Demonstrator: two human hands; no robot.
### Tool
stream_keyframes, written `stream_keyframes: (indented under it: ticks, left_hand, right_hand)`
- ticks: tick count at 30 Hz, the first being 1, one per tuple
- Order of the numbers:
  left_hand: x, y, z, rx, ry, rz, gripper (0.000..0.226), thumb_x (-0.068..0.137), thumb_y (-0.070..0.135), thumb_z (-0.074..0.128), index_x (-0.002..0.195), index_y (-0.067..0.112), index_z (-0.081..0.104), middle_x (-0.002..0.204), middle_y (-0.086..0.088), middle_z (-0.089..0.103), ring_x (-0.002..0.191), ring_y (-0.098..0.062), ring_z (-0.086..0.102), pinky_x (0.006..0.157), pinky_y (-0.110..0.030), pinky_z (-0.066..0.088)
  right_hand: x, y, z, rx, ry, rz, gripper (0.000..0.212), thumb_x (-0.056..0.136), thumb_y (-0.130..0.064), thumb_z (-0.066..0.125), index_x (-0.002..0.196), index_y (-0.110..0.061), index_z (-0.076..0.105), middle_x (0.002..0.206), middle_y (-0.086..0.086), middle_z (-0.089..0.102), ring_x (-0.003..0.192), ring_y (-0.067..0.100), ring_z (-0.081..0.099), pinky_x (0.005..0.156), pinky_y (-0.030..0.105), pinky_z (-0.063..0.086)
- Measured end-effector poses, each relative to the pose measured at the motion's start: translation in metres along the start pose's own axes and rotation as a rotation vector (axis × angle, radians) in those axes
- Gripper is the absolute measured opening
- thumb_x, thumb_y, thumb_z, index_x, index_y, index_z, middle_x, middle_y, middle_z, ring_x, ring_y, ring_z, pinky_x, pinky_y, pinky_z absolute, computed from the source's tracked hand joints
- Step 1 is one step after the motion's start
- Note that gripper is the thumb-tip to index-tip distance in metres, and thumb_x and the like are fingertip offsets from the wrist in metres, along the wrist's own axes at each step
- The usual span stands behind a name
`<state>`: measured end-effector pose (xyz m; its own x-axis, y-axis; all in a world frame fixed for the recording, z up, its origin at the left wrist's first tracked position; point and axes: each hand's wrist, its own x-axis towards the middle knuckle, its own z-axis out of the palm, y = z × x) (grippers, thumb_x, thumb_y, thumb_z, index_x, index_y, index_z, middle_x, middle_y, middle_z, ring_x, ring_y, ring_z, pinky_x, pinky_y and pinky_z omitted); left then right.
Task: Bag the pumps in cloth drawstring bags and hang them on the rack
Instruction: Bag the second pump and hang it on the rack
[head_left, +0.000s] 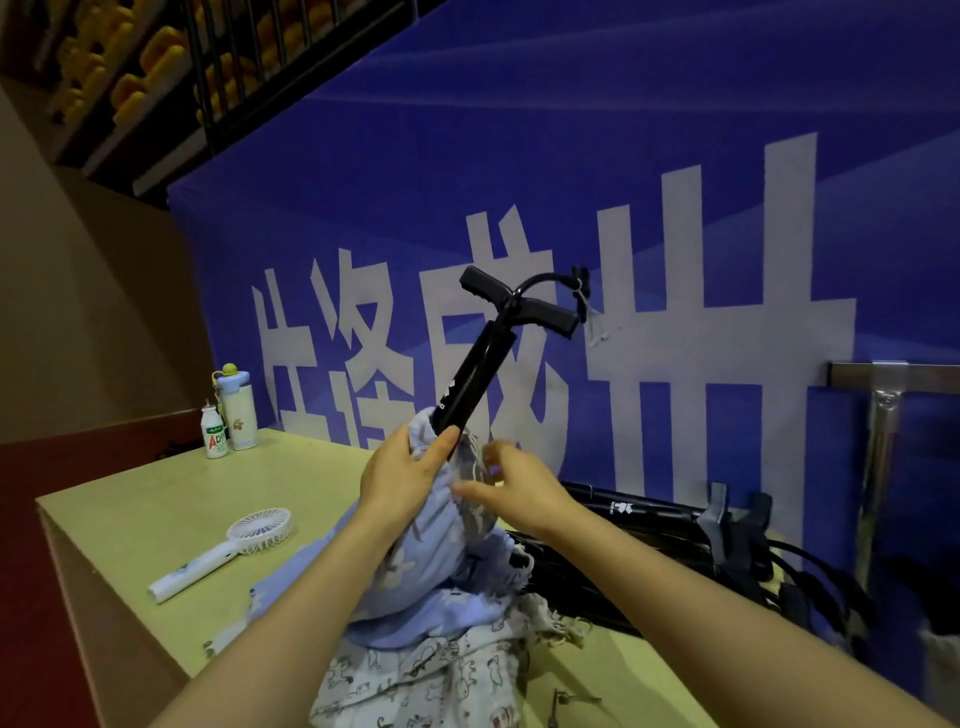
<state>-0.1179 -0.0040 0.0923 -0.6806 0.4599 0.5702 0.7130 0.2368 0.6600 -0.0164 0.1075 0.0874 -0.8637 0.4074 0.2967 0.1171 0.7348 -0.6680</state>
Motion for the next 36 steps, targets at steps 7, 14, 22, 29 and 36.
stream_keyframes:
  ticks: [7, 14, 22, 29, 36]
  left_hand:
    - [0.005, 0.02, -0.017, -0.148, 0.057, -0.012, 0.041, 0.094, 0.039, 0.047, 0.116, 0.007, 0.059, 0.07, -0.003, 0.055, 0.062, -0.011, 0.049, 0.056, -0.02, 0.041]
    - [0.018, 0.097, -0.048, -0.079, 0.105, 0.04, 0.045, 0.097, 0.048, 0.026, 0.075, 0.014, 0.047, 0.058, 0.0, 0.04, 0.055, -0.011, 0.038, 0.052, -0.025, 0.03]
    - [0.011, 0.187, -0.068, -0.262, 0.141, -0.071, 0.06, 0.093, 0.061, 0.021, 0.067, 0.013, 0.047, 0.055, -0.001, 0.04, 0.049, -0.012, 0.036, 0.045, -0.024, 0.027]
    - [-0.012, 0.256, -0.056, -0.335, 0.127, -0.122, 0.064, 0.091, 0.065, 0.017, 0.075, 0.012, 0.049, 0.06, 0.002, 0.041, 0.052, -0.01, 0.038, 0.042, -0.02, 0.033]
    - [-0.056, 0.312, -0.001, -0.548, 0.112, -0.146, 0.068, 0.093, 0.062, 0.024, 0.109, 0.005, 0.056, 0.068, 0.0, 0.047, 0.056, -0.012, 0.043, 0.051, -0.025, 0.034]
  right_hand:
    - [0.019, -0.033, -0.031, 0.39, 0.226, -0.04, 0.029, 0.095, -0.016, 0.047, 0.076, 0.004, 0.058, 0.071, 0.016, 0.053, 0.067, 0.023, 0.049, 0.063, 0.034, 0.04]
    - [0.003, -0.095, -0.072, 0.798, 0.321, -0.135, 0.02, 0.098, -0.013, 0.043, 0.09, -0.009, 0.061, 0.069, 0.001, 0.057, 0.06, 0.011, 0.053, 0.05, 0.014, 0.048]
    - [-0.03, -0.138, -0.127, 0.892, 0.355, -0.251, 0.031, 0.098, -0.011, 0.044, 0.073, -0.009, 0.061, 0.069, 0.008, 0.058, 0.063, 0.017, 0.052, 0.059, 0.026, 0.046]
    - [-0.088, -0.137, -0.18, 0.95, 0.409, -0.284, 0.029, 0.095, -0.007, 0.046, 0.073, -0.004, 0.064, 0.066, 0.009, 0.058, 0.058, 0.015, 0.051, 0.055, 0.025, 0.044]
    - [-0.162, -0.075, -0.233, 0.966, 0.541, -0.234, 0.031, 0.098, -0.009, 0.046, 0.072, -0.003, 0.062, 0.055, 0.004, 0.064, 0.05, 0.01, 0.06, 0.055, 0.021, 0.053]
